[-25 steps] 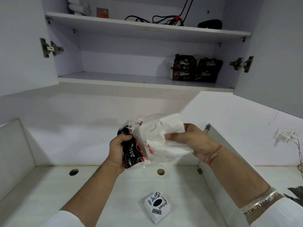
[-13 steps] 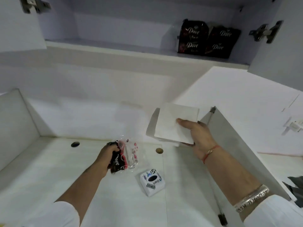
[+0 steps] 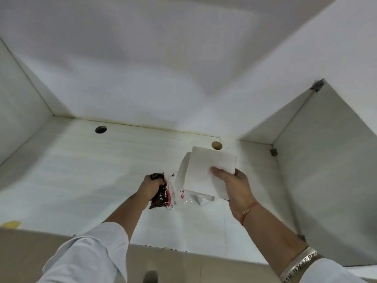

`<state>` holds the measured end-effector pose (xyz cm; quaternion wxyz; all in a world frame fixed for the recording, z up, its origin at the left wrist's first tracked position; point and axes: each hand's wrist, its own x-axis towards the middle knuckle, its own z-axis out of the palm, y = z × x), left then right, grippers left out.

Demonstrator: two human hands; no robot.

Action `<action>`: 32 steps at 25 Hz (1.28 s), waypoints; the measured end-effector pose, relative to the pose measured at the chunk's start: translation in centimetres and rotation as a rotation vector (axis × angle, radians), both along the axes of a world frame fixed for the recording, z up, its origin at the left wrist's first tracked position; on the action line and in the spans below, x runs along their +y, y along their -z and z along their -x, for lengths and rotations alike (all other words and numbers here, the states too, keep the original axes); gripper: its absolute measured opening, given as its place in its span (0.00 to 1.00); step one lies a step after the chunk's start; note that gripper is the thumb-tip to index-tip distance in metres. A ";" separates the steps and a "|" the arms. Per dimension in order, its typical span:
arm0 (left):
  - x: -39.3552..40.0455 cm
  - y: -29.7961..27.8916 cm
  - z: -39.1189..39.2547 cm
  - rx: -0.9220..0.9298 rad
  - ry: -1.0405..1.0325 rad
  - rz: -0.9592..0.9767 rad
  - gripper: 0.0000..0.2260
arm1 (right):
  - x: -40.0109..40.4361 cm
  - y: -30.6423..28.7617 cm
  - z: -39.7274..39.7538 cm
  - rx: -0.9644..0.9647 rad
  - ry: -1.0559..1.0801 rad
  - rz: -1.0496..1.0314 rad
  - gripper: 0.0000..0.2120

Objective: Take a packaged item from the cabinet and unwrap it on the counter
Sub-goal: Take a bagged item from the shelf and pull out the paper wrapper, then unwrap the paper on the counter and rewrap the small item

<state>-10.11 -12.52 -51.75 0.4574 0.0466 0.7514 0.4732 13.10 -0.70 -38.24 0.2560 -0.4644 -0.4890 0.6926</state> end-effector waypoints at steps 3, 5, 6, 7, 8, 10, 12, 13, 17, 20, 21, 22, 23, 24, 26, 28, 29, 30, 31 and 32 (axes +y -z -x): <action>0.2 4.0 1.8 0.124 -0.006 0.151 0.42 | -0.6 3.0 1.8 -0.048 0.018 0.028 0.10; 0.1 -0.3 0.2 0.294 -0.076 0.154 0.37 | -0.7 4.1 2.4 -0.064 0.014 0.026 0.10; 0.2 -2.4 -0.5 0.276 -0.106 0.049 0.33 | -0.6 4.2 2.7 -0.064 0.008 0.026 0.10; 0.6 -4.7 -1.3 0.127 -0.126 -0.094 0.28 | -0.5 4.2 2.9 -0.057 0.000 0.034 0.10; 0.9 -6.7 -2.0 -0.041 -0.094 -0.212 0.25 | -0.3 4.1 2.9 -0.046 -0.016 0.049 0.10; 0.7 -9.7 -3.5 -0.228 0.131 -0.325 0.23 | -0.1 3.8 2.6 -0.004 -0.082 0.090 0.13; 0.4 -10.8 -4.3 -0.260 0.263 -0.360 0.26 | 0.1 3.4 2.1 0.032 -0.168 0.104 0.20; 0.1 -10.9 -4.5 -0.251 0.266 -0.376 0.29 | 0.0 3.1 1.9 0.025 -0.190 0.095 0.26; -0.3 -11.5 -6.3 -0.233 0.240 -0.447 0.26 | -1.8 1.6 1.4 0.027 -0.130 0.165 0.43; -0.7 -12.6 -7.5 -0.322 0.194 -0.505 0.21 | -3.2 1.2 1.0 -0.006 -0.064 0.198 0.44; -0.8 -12.6 -7.5 -0.333 0.189 -0.525 0.21 | -3.4 0.9 0.9 -0.014 -0.050 0.208 0.42; -0.9 -13.0 -7.6 -0.333 0.186 -0.539 0.22 | -3.6 0.3 0.7 -0.016 -0.073 0.211 0.39; -1.0 -13.1 -7.5 -0.329 0.184 -0.563 0.23 | -3.6 -0.1 0.5 -0.013 -0.120 0.200 0.34; -1.3 -13.5 -7.4 -0.323 0.181 -0.583 0.25 | -3.7 -0.5 0.4 -0.001 -0.163 0.178 0.28; -1.4 -14.0 -7.1 -0.283 0.207 -0.620 0.27 | -4.0 -1.5 0.2 0.052 -0.189 0.135 0.20; -1.1 -14.7 -6.9 -0.175 0.253 -0.618 0.25 | -4.0 -2.4 0.3 0.099 -0.186 0.073 0.17; -0.9 -15.0 -6.8 -0.114 0.270 -0.600 0.24 | -3.9 -2.7 0.4 0.118 -0.170 0.043 0.16; -0.7 -15.3 -6.8 -0.061 0.290 -0.565 0.23 | -3.8 -3.0 0.5 0.126 -0.155 0.019 0.15; -0.5 -15.5 -6.7 -0.029 0.325 -0.522 0.22 | -3.7 -3.1 0.7 0.116 -0.140 0.010 0.14; -0.4 -15.8 -6.8 -0.015 0.366 -0.470 0.21 | -3.6 -3.2 0.7 0.102 -0.135 0.010 0.14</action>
